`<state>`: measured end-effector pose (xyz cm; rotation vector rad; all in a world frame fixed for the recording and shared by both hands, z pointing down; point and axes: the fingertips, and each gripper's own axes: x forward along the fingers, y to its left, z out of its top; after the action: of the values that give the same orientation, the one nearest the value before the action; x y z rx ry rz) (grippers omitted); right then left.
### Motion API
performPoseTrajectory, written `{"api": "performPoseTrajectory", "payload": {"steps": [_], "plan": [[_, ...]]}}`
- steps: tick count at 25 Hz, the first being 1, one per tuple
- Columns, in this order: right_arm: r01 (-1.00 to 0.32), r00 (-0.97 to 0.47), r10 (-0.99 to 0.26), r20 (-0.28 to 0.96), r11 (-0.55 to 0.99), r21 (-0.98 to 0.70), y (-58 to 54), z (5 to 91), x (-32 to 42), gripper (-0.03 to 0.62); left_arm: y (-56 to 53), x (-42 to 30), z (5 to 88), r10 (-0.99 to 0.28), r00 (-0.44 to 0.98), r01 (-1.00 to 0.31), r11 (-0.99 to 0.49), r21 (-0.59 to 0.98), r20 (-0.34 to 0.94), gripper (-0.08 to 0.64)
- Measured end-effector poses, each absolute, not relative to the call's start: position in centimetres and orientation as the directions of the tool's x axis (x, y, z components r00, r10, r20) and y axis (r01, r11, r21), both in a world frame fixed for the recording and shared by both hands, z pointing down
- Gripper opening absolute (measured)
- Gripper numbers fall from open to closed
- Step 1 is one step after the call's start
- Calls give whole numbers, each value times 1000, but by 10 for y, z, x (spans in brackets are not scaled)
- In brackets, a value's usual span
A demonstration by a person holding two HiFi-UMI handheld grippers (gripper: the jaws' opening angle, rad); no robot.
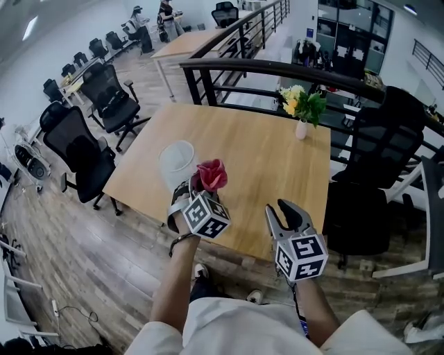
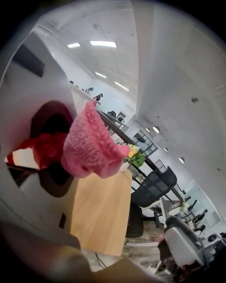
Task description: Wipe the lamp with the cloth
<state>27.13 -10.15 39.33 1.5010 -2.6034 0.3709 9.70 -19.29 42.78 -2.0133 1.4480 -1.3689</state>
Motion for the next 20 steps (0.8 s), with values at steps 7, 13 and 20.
{"api": "performPoseTrajectory", "payload": {"steps": [7, 13, 20], "plan": [[-870, -493, -837, 239, 470, -147, -96, 399, 271, 141, -181, 94, 467, -815, 47, -571, -497, -653, 578, 163], [-874, -486, -834, 261, 470, -123, -88, 403, 269, 141, -160, 83, 498, -755, 89, -643, -542, -542, 649, 163], [-856, -516, -815, 263, 503, -121, -81, 396, 254, 141, -117, 72, 522, -680, 164, -730, -571, -375, 714, 163]]}}
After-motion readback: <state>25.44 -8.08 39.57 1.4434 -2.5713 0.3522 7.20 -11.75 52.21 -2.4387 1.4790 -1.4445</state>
